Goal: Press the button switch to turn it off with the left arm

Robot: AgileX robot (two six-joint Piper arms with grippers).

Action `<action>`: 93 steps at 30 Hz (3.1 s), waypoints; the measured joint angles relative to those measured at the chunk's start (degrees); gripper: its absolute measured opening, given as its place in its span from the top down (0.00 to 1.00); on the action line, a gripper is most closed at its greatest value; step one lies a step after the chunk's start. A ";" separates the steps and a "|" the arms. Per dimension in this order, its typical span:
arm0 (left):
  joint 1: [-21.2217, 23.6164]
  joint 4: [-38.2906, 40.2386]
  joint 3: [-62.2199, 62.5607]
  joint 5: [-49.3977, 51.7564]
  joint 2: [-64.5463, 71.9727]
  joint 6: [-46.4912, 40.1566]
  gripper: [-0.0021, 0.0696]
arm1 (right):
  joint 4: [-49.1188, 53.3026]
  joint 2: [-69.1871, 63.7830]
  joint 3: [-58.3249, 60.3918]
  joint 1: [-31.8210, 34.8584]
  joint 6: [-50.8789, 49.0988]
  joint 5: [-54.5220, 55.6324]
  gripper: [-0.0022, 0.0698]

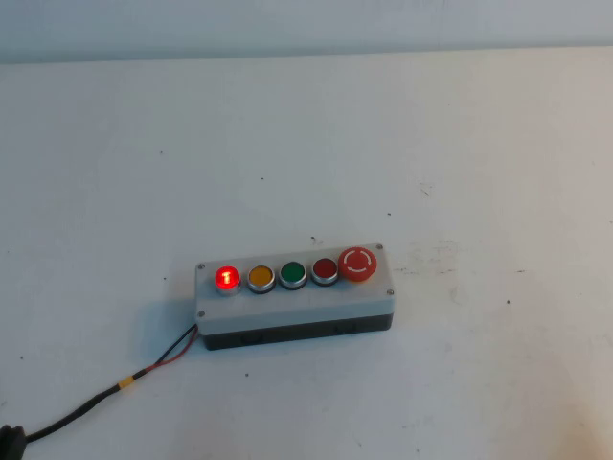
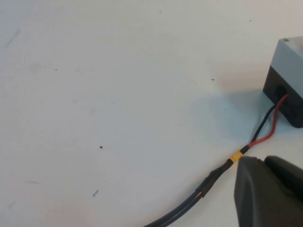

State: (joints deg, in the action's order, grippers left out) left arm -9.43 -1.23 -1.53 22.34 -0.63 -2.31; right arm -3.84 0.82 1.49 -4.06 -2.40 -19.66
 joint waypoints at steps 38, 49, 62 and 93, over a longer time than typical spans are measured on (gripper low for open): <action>0.00 8.96 0.00 -13.93 0.00 15.44 0.98 | 0.00 0.00 0.00 0.00 0.00 0.00 0.99; 0.00 16.86 7.57 -4.67 4.86 22.55 0.98 | 0.00 0.00 0.00 0.00 0.00 0.00 0.99; 0.00 15.03 43.85 30.47 44.00 -0.53 0.98 | 0.00 0.00 0.00 0.00 0.00 0.00 0.99; -11.47 16.37 85.79 43.20 104.26 -15.13 0.98 | 0.00 0.00 0.00 0.00 0.00 0.00 0.99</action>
State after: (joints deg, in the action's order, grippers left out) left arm -20.90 15.14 84.27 65.54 103.64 -17.44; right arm -3.84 0.82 1.49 -4.06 -2.40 -19.66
